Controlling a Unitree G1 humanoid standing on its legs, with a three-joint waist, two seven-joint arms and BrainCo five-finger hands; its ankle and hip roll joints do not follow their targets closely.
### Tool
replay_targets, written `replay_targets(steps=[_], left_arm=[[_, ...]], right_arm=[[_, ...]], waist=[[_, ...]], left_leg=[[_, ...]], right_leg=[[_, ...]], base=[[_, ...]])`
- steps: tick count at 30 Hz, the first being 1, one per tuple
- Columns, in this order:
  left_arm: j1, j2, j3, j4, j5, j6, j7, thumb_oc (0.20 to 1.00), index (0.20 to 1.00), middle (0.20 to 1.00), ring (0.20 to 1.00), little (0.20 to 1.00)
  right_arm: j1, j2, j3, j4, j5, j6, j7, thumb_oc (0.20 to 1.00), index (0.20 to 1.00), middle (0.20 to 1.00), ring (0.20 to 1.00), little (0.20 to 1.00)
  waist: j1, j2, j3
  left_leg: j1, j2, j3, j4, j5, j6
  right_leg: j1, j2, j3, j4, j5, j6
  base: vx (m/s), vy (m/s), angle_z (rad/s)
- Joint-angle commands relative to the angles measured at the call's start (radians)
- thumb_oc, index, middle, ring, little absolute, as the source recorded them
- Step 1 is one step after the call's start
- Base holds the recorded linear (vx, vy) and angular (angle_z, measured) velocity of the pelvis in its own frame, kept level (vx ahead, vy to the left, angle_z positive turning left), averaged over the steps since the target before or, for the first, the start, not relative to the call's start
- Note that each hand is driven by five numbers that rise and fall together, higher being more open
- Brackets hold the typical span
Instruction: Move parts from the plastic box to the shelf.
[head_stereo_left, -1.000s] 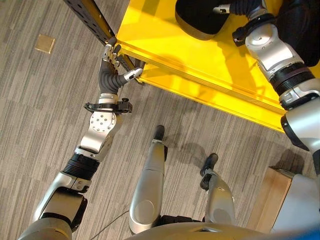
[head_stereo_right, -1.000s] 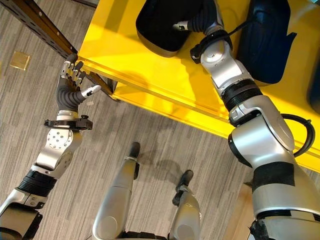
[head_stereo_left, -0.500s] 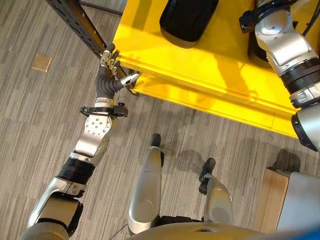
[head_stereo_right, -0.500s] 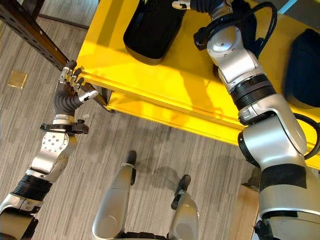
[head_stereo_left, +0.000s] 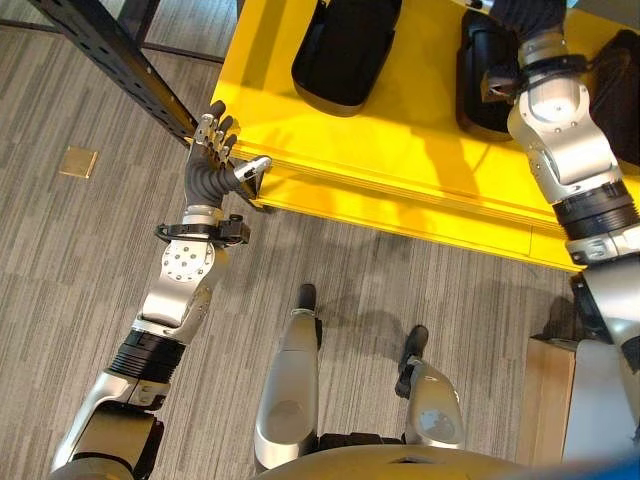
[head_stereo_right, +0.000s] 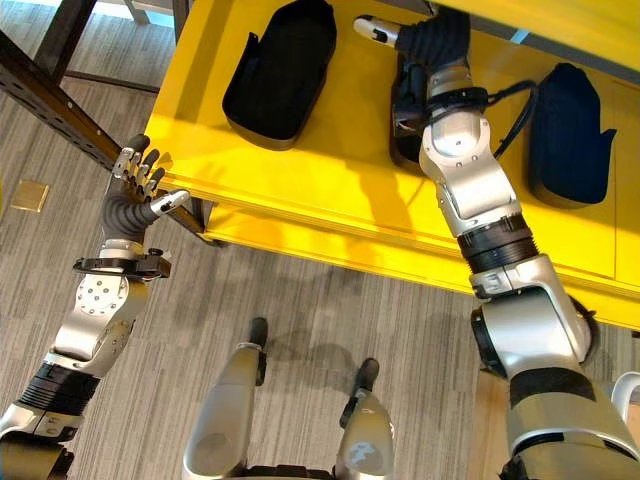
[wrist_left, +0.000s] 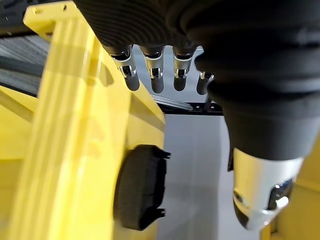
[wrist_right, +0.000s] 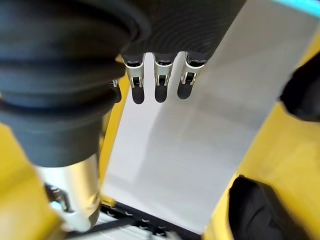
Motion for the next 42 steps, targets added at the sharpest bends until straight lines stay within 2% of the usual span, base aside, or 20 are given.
replay_targets(steps=[1,7,9,13,16,18,23,29,42], left_arm=[[0.053,-0.019,0.047,-0.056,0.038,-0.035,-0.017,1.0,1.0,1.0,1.0,1.0],[0.105,-0.056,0.119,-0.092,0.058,-0.036,-0.031,1.0,1.0,1.0,1.0,1.0],[0.139,-0.092,0.152,-0.113,0.073,-0.037,-0.046,1.0,1.0,1.0,1.0,1.0],[0.146,-0.105,0.163,-0.106,0.085,-0.037,-0.055,1.0,1.0,1.0,1.0,1.0],[0.122,-0.121,0.173,-0.051,0.123,-0.035,-0.038,1.0,1.0,1.0,1.0,1.0],[0.122,-0.121,0.172,-0.049,0.123,-0.036,-0.038,1.0,1.0,1.0,1.0,1.0],[0.095,-0.117,0.196,0.052,0.184,-0.033,-0.011,1.0,1.0,1.0,1.0,1.0],[0.072,-0.097,0.214,0.126,0.233,-0.035,0.014,1.0,1.0,1.0,1.0,1.0],[-0.002,-0.009,0.27,0.282,0.299,-0.031,0.075,1.0,1.0,1.0,1.0,1.0]], right_arm=[[0.106,0.012,0.0,-0.038,0.04,-0.056,0.053,1.0,1.0,1.0,1.0,1.0],[0.38,0.066,-0.078,-0.192,0.072,-0.054,0.153,1.0,1.0,1.0,1.0,1.0],[0.547,0.094,-0.12,-0.277,0.118,-0.051,0.233,1.0,1.0,1.0,1.0,1.0],[0.624,0.101,-0.143,-0.331,0.138,-0.044,0.277,1.0,1.0,1.0,1.0,1.0],[0.747,0.117,-0.158,-0.407,0.189,-0.037,0.343,1.0,1.0,1.0,1.0,1.0],[0.749,0.117,-0.16,-0.409,0.189,-0.036,0.343,1.0,1.0,1.0,1.0,1.0],[0.849,0.124,-0.177,-0.462,0.242,-0.026,0.405,1.0,1.0,1.0,1.0,1.0],[0.903,0.105,-0.197,-0.49,0.265,-0.018,0.443,1.0,1.0,1.0,1.0,1.0],[0.998,0.072,-0.294,-0.529,0.292,-0.02,0.459,1.0,1.0,1.0,1.0,1.0]], waist=[[-0.023,-0.001,-0.136],[-0.056,0.014,-0.165],[-0.074,0.026,-0.18],[-0.088,0.032,-0.196],[-0.123,0.041,-0.206],[-0.121,0.041,-0.206],[-0.161,0.037,-0.227],[-0.182,0.031,-0.233],[-0.222,0.019,-0.19]], left_leg=[[0.046,0.058,0.041,-0.071,0.009,-0.002],[0.1,0.078,0.056,-0.113,0.024,-0.009],[0.138,0.092,0.065,-0.14,0.029,-0.016],[0.151,0.099,0.071,-0.155,0.037,-0.02],[0.17,0.113,0.086,-0.158,0.035,-0.027],[0.171,0.113,0.087,-0.159,0.035,-0.027],[0.199,0.139,0.12,-0.19,0.044,-0.034],[0.212,0.158,0.141,-0.185,0.04,-0.042],[0.168,0.173,0.161,-0.138,0.027,-0.053]], right_leg=[[0.0,0.009,-0.007,0.055,-0.084,-0.043],[0.017,0.016,0.002,0.054,-0.095,-0.044],[0.032,0.024,0.009,0.05,-0.104,-0.043],[0.032,0.028,0.016,0.046,-0.104,-0.045],[0.028,0.034,0.035,0.052,-0.106,-0.047],[0.028,0.034,0.036,0.053,-0.106,-0.048],[0.022,0.055,0.067,0.024,-0.091,-0.044],[0.012,0.067,0.097,0.021,-0.088,-0.046],[-0.062,0.076,0.138,0.064,-0.091,-0.044]], base=[[0.02,-0.05,-0.14],[0.03,-0.042,-0.15],[0.04,-0.062,-0.24],[0.03,-0.028,-0.16],[0.02,-0.01,-0.07],[0.0,0.001,-0.1],[0.01,-0.012,-0.19],[0.01,-0.009,-0.24],[-0.02,0.002,-0.12]])
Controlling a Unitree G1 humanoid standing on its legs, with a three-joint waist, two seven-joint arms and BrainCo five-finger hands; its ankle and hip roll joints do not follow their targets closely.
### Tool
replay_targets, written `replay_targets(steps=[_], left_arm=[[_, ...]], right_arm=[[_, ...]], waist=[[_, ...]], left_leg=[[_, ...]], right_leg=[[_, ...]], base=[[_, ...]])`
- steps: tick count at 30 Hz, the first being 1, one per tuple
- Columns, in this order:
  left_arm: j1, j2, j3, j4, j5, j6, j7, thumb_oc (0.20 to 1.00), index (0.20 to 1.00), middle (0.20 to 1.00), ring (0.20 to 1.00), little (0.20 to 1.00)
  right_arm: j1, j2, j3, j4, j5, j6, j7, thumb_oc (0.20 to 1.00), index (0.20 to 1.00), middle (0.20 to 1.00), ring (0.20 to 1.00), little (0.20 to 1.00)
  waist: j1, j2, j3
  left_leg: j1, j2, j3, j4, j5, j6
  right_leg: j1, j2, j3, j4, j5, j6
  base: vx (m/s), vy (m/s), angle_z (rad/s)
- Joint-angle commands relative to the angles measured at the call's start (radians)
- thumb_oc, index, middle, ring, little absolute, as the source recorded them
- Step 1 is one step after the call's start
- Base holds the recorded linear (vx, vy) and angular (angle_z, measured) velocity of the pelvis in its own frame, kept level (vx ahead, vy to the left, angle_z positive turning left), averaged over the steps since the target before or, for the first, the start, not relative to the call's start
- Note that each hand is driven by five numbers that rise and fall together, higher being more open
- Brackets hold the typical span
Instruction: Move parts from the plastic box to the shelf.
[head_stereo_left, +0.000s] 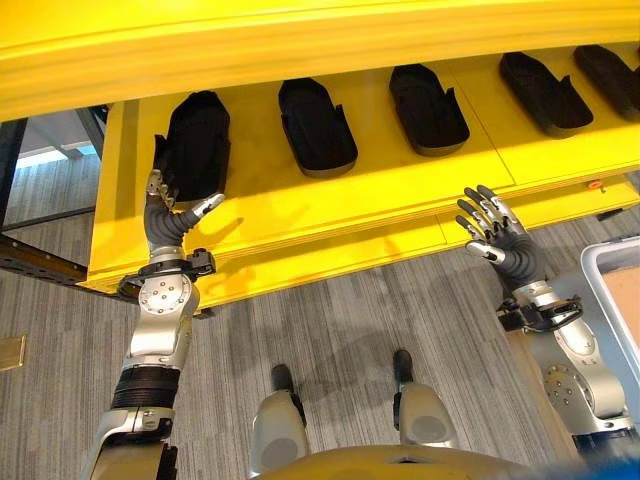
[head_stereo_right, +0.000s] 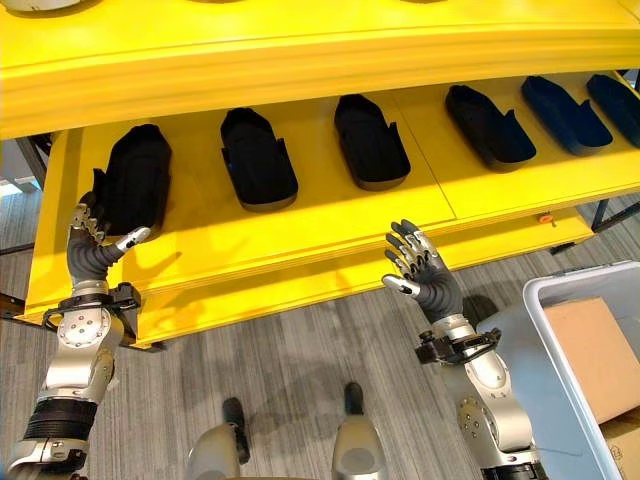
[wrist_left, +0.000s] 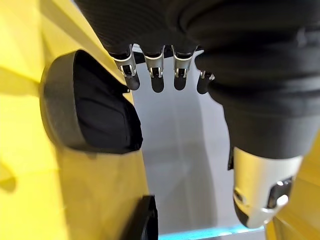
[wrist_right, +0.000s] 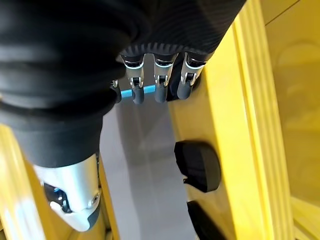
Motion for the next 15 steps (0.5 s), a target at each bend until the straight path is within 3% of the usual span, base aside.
replay_targets(steps=[1,15], left_arm=[[-0.082,0.082,0.038,0.037,0.059,-0.034,0.027,1.0,1.0,1.0,1.0,1.0],[-0.126,0.189,0.07,0.077,0.096,-0.029,0.059,1.0,1.0,1.0,1.0,1.0]], right_arm=[[-0.003,-0.036,-0.054,-0.087,0.046,-0.048,-0.002,1.0,1.0,1.0,1.0,1.0],[0.013,-0.008,-0.084,-0.051,0.039,-0.066,-0.034,1.0,1.0,1.0,1.0,1.0]], waist=[[0.002,-0.012,0.01],[0.011,-0.024,0.056]], left_leg=[[-0.005,0.033,-0.012,0.05,-0.011,0.022],[-0.062,0.022,-0.025,0.095,-0.024,0.025]], right_leg=[[-0.001,-0.032,-0.045,0.086,-0.099,0.002],[-0.036,-0.045,-0.037,0.101,-0.089,0.006]], base=[[-0.02,0.005,-0.1],[0.0,0.001,-0.01]])
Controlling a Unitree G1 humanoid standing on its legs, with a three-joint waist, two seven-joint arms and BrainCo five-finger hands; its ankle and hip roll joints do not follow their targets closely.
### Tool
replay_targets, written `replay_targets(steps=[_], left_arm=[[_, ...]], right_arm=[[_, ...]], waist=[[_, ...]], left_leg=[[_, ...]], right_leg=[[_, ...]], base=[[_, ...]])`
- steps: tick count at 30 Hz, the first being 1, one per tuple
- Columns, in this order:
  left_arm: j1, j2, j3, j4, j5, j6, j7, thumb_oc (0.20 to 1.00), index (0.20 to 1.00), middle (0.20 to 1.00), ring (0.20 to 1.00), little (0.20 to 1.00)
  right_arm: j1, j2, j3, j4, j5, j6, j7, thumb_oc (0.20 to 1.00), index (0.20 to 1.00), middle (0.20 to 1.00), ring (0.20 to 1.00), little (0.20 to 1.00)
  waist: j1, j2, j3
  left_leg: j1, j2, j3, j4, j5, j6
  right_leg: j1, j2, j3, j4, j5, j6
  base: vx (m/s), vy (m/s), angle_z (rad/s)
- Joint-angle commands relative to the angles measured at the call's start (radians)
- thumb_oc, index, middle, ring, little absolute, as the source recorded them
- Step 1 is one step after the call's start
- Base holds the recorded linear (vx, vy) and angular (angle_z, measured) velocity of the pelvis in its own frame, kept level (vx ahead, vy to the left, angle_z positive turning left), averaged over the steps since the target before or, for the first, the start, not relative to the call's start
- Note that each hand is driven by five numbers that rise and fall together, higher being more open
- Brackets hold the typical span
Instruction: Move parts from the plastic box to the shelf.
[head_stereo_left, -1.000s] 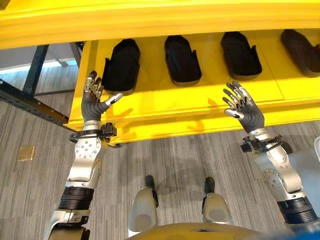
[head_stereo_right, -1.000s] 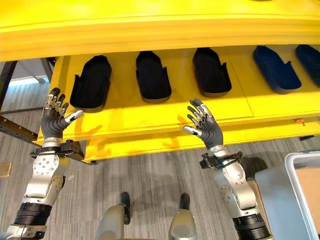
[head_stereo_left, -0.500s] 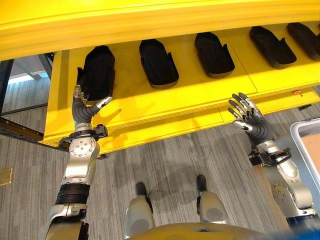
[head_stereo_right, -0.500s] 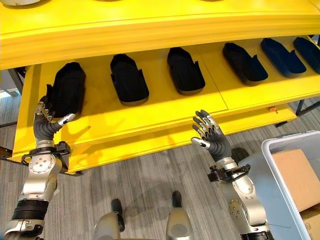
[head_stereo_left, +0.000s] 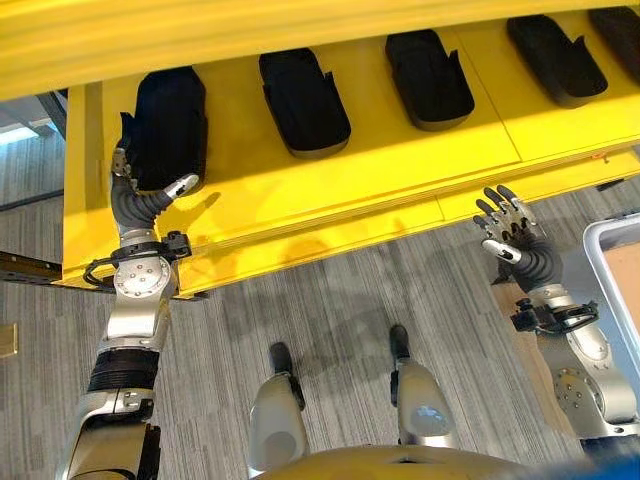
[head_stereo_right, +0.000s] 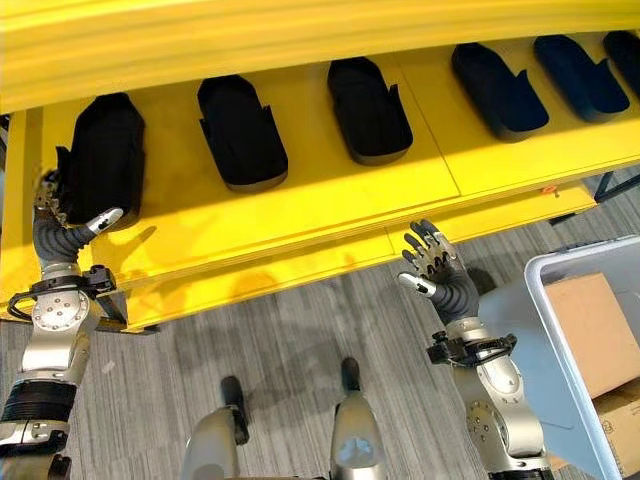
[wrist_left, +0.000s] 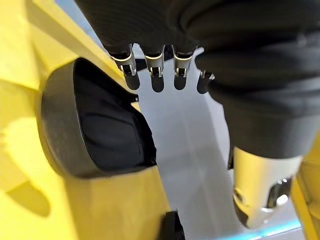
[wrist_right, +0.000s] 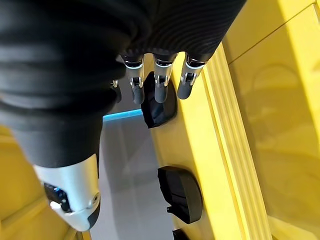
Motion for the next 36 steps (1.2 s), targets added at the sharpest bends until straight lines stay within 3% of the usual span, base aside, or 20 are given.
replay_targets(steps=[1,26,27,28,29,30,31,36], left_arm=[[-0.074,0.094,0.051,0.039,0.06,-0.031,0.03,1.0,1.0,1.0,1.0,1.0],[-0.167,0.224,0.06,0.109,0.035,-0.032,0.065,1.0,1.0,1.0,1.0,1.0],[-0.166,0.225,0.061,0.111,0.032,-0.033,0.066,1.0,1.0,1.0,1.0,1.0],[-0.166,0.226,0.063,0.112,0.029,-0.033,0.068,1.0,1.0,1.0,1.0,1.0],[-0.168,0.228,0.062,0.118,0.026,-0.032,0.068,1.0,1.0,1.0,1.0,1.0],[-0.169,0.228,0.063,0.119,0.026,-0.032,0.068,1.0,1.0,1.0,1.0,1.0],[-0.169,0.232,0.063,0.124,0.023,-0.033,0.068,1.0,1.0,1.0,1.0,1.0],[-0.189,0.261,0.058,0.136,0.017,-0.032,0.073,1.0,1.0,1.0,1.0,1.0]], right_arm=[[-0.004,-0.012,-0.047,-0.05,0.031,-0.066,-0.001,1.0,1.0,1.0,1.0,1.0],[-0.013,-0.018,-0.036,-0.044,0.036,-0.083,-0.022,1.0,1.0,1.0,1.0,1.0],[-0.012,-0.018,-0.036,-0.044,0.036,-0.082,-0.023,1.0,1.0,1.0,1.0,1.0],[-0.012,-0.017,-0.035,-0.044,0.037,-0.082,-0.023,1.0,1.0,1.0,1.0,1.0],[-0.012,-0.019,-0.034,-0.044,0.037,-0.082,-0.025,1.0,1.0,1.0,1.0,1.0],[-0.013,-0.019,-0.034,-0.045,0.037,-0.082,-0.025,1.0,1.0,1.0,1.0,1.0],[-0.013,-0.02,-0.033,-0.044,0.037,-0.083,-0.026,1.0,1.0,1.0,1.0,1.0],[-0.015,-0.023,-0.027,-0.043,0.038,-0.087,-0.027,1.0,1.0,1.0,1.0,1.0]], waist=[[0.018,-0.019,-0.012],[0.017,-0.057,0.052],[0.018,-0.055,0.051],[0.018,-0.058,0.056],[0.019,-0.057,0.055],[0.018,-0.06,0.059],[0.02,-0.058,0.058],[0.024,-0.065,0.068]], left_leg=[[-0.035,0.021,-0.033,0.092,-0.024,0.026],[-0.115,0.017,-0.03,0.182,-0.065,0.041],[-0.107,0.019,-0.035,0.188,-0.092,0.035],[-0.121,0.017,-0.03,0.188,-0.07,0.043],[-0.114,0.018,-0.035,0.194,-0.094,0.036],[-0.125,0.016,-0.03,0.192,-0.071,0.044],[-0.116,0.017,-0.035,0.198,-0.098,0.036],[-0.136,0.016,-0.04,0.217,-0.108,0.04]], right_leg=[[-0.002,-0.046,-0.047,0.095,-0.088,0.005],[-0.054,-0.058,-0.029,0.108,-0.07,0.015],[-0.045,-0.056,-0.028,0.112,-0.089,0.02],[-0.057,-0.059,-0.03,0.109,-0.069,0.015],[-0.048,-0.057,-0.029,0.112,-0.088,0.021],[-0.058,-0.059,-0.03,0.108,-0.069,0.016],[-0.049,-0.057,-0.029,0.114,-0.089,0.021],[-0.051,-0.06,-0.032,0.11,-0.083,0.023]], base=[[0.0,0.0,0.0],[0.0,0.016,0.0],[0.0,0.031,-0.03],[0.08,0.033,-0.03],[-0.08,0.017,-0.03],[0.08,0.017,-0.03],[0.0,0.03,-0.03],[0.02,0.013,0.0]])
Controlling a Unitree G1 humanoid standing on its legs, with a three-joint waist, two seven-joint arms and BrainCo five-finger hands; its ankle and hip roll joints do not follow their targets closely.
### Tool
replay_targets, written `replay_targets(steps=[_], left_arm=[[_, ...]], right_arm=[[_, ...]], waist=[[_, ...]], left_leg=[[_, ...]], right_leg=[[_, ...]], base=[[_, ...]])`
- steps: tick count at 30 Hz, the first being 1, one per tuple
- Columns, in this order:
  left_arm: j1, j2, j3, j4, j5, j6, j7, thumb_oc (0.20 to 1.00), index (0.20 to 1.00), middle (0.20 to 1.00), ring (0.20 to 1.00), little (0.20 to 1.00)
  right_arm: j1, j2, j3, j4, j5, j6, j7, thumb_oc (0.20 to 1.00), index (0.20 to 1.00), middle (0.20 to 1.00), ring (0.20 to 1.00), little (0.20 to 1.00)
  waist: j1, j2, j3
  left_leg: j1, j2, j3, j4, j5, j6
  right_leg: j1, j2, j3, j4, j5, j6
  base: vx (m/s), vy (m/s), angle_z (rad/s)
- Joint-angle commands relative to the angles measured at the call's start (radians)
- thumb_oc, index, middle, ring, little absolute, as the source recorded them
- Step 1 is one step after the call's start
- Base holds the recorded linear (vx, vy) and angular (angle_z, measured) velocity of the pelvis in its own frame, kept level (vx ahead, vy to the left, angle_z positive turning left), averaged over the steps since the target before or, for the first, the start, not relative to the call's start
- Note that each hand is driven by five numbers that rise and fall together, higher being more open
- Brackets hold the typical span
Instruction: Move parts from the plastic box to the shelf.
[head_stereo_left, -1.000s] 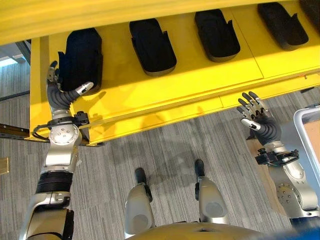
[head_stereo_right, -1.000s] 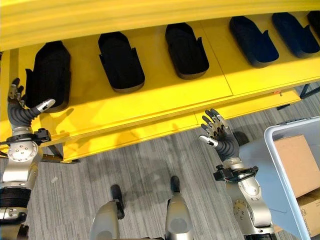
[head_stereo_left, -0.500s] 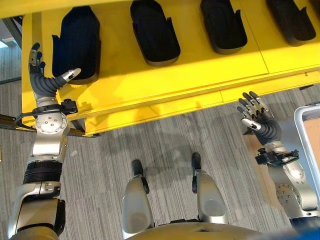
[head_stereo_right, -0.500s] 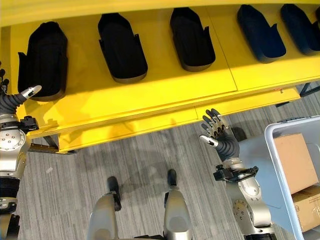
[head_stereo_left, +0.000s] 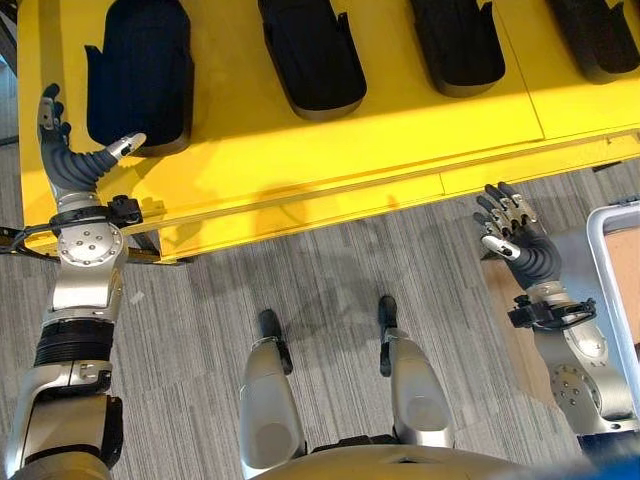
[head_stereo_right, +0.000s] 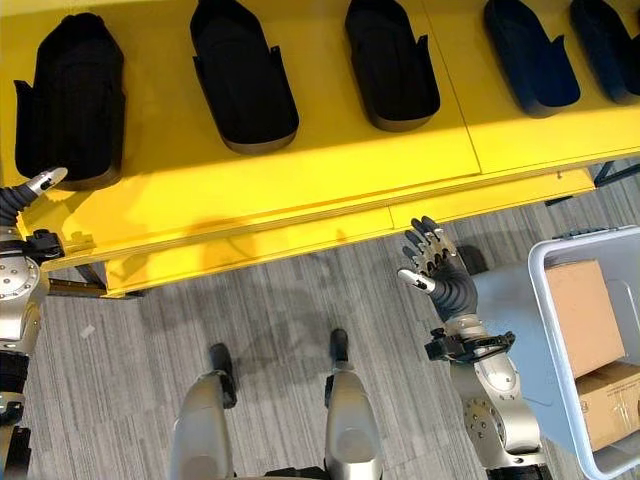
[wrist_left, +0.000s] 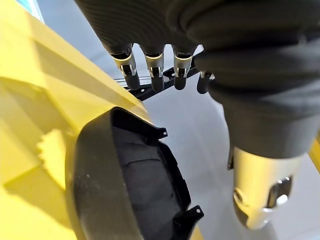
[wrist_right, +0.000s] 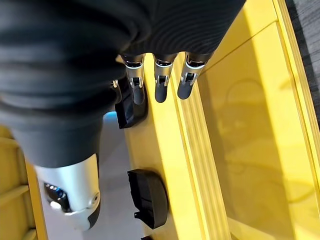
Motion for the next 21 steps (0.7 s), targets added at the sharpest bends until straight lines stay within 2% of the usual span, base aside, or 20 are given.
replay_targets(steps=[1,21], left_arm=[[-0.078,0.077,0.033,0.053,0.019,-0.032,0.029,1.0,1.0,1.0,1.0,1.0],[-0.167,0.13,-0.027,0.138,-0.002,-0.021,0.016,1.0,1.0,1.0,1.0,1.0]], right_arm=[[-0.007,-0.024,-0.038,-0.051,0.035,-0.07,0.002,1.0,1.0,1.0,1.0,1.0],[0.017,-0.018,-0.042,-0.068,0.038,-0.084,0.001,1.0,1.0,1.0,1.0,1.0]], waist=[[0.0,-0.01,-0.028],[-0.016,-0.027,-0.014]], left_leg=[[0.002,0.004,-0.016,0.052,-0.042,0.021],[-0.036,0.007,0.006,0.124,-0.088,0.036]], right_leg=[[0.032,-0.059,-0.038,0.055,-0.077,0.018],[-0.002,-0.063,-0.012,0.059,-0.063,0.028]], base=[[0.0,0.032,0.01],[0.0,0.027,-0.01]])
